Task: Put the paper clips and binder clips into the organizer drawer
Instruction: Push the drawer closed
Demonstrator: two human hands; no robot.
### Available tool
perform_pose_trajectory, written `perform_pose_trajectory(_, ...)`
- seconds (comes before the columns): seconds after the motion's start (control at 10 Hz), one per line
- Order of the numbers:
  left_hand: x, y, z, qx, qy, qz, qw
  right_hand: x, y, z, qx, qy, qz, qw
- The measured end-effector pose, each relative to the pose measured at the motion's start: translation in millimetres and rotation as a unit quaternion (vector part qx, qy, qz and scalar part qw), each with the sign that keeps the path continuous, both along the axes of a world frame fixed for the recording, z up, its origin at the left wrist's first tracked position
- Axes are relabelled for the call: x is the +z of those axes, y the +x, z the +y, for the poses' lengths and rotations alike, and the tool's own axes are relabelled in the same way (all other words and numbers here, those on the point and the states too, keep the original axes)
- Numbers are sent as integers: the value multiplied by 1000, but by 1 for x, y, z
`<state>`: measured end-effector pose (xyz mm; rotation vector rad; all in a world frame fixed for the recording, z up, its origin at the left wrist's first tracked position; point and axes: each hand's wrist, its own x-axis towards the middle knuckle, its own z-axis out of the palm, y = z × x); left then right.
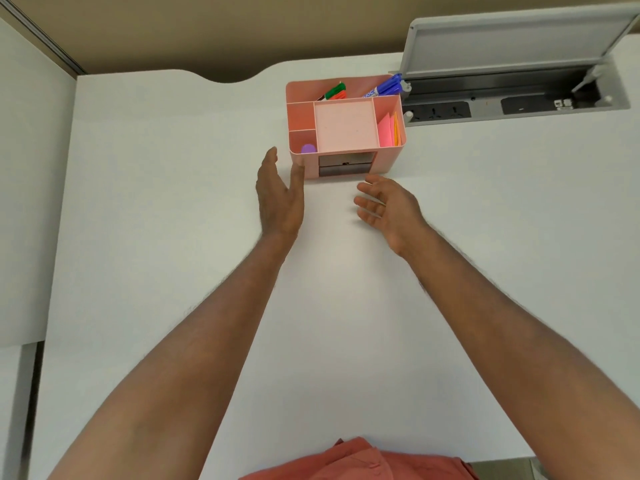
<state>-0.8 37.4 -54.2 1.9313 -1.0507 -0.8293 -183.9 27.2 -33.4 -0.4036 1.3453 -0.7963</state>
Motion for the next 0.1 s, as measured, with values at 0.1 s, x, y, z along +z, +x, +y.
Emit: perform_pose_trajectory(0.1,-5,3,18,-31,-12,-86,996,-7,-7,9,59,-102,214,970)
